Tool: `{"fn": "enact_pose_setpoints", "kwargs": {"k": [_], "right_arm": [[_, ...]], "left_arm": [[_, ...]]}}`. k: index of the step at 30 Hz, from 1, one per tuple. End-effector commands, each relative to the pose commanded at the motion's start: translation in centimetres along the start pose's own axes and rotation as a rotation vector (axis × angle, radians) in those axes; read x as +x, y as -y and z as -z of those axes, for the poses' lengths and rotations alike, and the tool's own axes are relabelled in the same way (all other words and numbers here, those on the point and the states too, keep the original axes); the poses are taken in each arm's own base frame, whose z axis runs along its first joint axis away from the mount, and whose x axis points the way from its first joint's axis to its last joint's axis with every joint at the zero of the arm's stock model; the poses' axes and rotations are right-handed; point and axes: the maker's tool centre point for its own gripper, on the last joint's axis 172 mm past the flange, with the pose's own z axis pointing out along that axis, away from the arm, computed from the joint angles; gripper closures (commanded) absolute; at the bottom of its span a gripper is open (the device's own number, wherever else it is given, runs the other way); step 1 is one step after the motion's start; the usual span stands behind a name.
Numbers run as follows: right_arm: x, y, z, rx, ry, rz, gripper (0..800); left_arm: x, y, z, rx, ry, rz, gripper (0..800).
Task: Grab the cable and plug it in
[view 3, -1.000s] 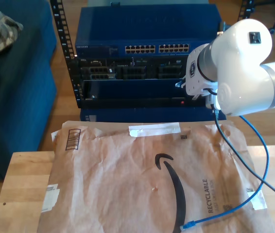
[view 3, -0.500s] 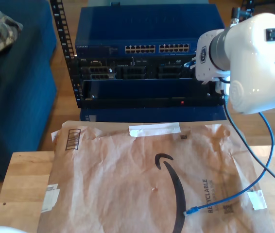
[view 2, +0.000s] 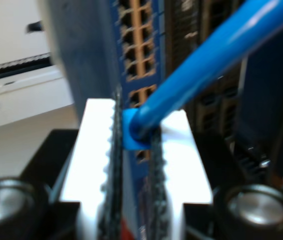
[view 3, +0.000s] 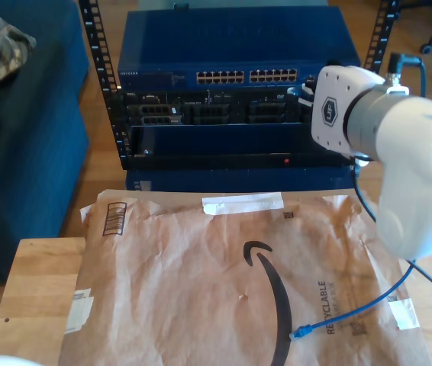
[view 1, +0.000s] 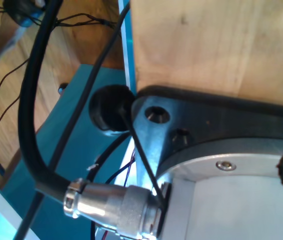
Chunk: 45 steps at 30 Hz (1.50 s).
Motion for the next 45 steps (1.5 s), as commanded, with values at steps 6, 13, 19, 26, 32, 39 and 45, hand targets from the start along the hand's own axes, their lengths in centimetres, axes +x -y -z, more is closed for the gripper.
{"fn": "enact_pose_setpoints", "kwargs": {"k": [6,13,19,26,32,39,45], "right_arm": [[-2.3,-1.8,1.2,0.01,0.053,0.05,798],[-3.5,-6.0,4.1,0.026,0.089,0.009,798],[-3.4,-4.9,2.7,0.082,0.096,-0.006,798],[-2.9,-2.8,-0.7,0.152,0.096,-0.025,798],[0.0,-0.2,-1.6,0.425,0.044,-0.109,800],[1.1,-0.2,-6.2,0.412,-0.107,-0.181,800],[3.3,-0.7,-7.4,0.419,-0.259,-0.167,800]], "left_arm": [[0.0,0.0,0.0,0.0,0.0,-0.002,0],[0.0,0.0,0.0,0.0,0.0,0.0,0],[0.0,0.0,0.0,0.0,0.0,-0.002,0],[0.0,0.0,0.0,0.0,0.0,-0.002,0],[0.0,0.0,0.0,0.0,0.0,-0.002,0],[0.0,0.0,0.0,0.0,0.0,-0.002,0],[0.0,0.0,0.0,0.0,0.0,0.0,0]]}}
